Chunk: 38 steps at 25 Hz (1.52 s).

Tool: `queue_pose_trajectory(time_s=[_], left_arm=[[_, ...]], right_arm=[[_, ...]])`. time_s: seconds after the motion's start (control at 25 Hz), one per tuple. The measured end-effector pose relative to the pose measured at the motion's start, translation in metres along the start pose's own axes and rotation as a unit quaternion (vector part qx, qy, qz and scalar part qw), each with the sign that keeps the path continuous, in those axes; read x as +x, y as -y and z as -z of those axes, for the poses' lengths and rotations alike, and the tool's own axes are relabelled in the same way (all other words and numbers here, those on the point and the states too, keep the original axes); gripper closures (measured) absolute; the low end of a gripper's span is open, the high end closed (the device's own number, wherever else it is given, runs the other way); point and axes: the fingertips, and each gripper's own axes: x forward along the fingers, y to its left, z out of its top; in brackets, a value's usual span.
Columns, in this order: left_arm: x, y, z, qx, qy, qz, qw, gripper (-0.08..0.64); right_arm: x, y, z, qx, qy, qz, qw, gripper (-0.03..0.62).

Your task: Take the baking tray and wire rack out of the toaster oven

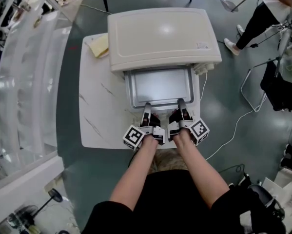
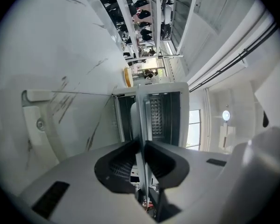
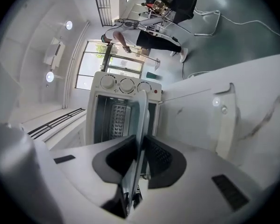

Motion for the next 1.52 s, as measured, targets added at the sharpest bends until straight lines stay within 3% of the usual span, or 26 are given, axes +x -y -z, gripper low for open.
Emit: queue_pose_trajectory(time_s=[0.4, 0.72, 1.0, 1.52], left_arm=[[-0.042, -0.010, 0.008, -0.009, -0.006, -0.004, 0.9999, 0.479], [-0.078, -0.019, -0.002, -0.017, -0.018, 0.003, 0.9997, 0.479], [-0.103, -0.023, -0.040, -0.008, 0.009, 0.002, 0.9999, 0.476], [-0.152, -0.038, -0.147, 0.003, 0.072, 0.003, 0.9974, 0.469]], right_arm=[[-0.043, 0.020, 0.018, 0.003, -0.001, 0.027, 1.000, 0.509], [-0.066, 0.027, 0.044, -0.028, -0.028, 0.046, 0.998, 0.509], [-0.061, 0.024, 0.088, -0.031, -0.063, 0.042, 0.997, 0.503], [-0.035, 0.015, 0.207, -0.040, -0.128, 0.037, 0.990, 0.499]])
